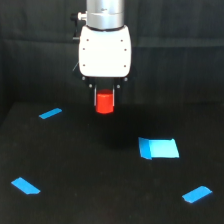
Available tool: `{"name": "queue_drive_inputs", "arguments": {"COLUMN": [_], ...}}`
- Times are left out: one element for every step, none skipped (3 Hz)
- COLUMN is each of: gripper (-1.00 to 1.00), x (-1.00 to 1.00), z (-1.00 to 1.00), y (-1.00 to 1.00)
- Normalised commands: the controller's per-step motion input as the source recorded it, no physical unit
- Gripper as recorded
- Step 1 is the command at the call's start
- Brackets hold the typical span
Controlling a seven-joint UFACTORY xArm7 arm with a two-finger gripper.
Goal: Pick up the red object from the table
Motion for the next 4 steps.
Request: {"name": "queue_drive_inputs", "arguments": {"gripper": [-1.00,-0.98,-1.00,-1.00], "x": [0.02,0.03,0.00,0.12], "z": [0.00,0.02,0.02,-0.08], "y": [0.09,-0.03,0.05,0.00]}}
